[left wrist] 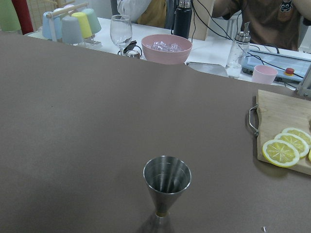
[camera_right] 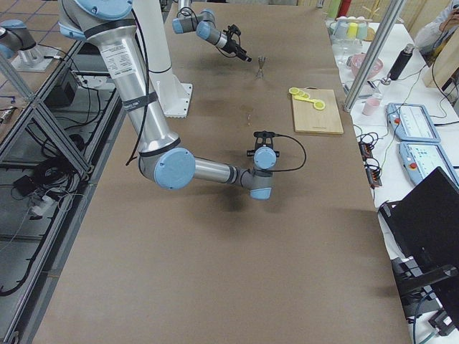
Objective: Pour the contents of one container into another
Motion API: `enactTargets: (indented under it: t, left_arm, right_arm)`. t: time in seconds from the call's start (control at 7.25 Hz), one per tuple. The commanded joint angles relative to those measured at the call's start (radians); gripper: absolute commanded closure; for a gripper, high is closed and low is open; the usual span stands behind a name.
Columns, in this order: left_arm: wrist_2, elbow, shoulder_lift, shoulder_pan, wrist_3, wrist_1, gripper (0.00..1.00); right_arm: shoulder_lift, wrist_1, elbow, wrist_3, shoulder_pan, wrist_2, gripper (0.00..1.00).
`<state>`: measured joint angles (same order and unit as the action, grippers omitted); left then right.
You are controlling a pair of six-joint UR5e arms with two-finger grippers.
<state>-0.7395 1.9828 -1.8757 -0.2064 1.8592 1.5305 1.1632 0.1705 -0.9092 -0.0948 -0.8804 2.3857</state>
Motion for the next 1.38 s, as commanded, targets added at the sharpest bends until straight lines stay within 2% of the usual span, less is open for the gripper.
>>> enactTargets:
  t: [0.0,0.41,0.69,1.24]
  left_arm:
    - [0.096,-0.054,0.010,0.039,0.003,0.040,0.02]
    - [0.120,-0.123,0.010,0.041,0.003,0.053,0.02]
    - [0.134,-0.197,0.006,0.035,0.002,0.158,0.02]
    - [0.135,-0.269,-0.005,-0.002,-0.006,0.163,0.02]
  right_arm:
    - [-0.002,0.000,0.001,0.001,0.001,-0.006,0.15]
    - [-0.002,-0.002,0.001,0.001,0.003,-0.008,0.21]
    - [-0.002,0.000,0.001,0.001,0.003,-0.011,0.26]
    - [-0.002,0.000,0.000,0.003,0.003,-0.013,0.39]
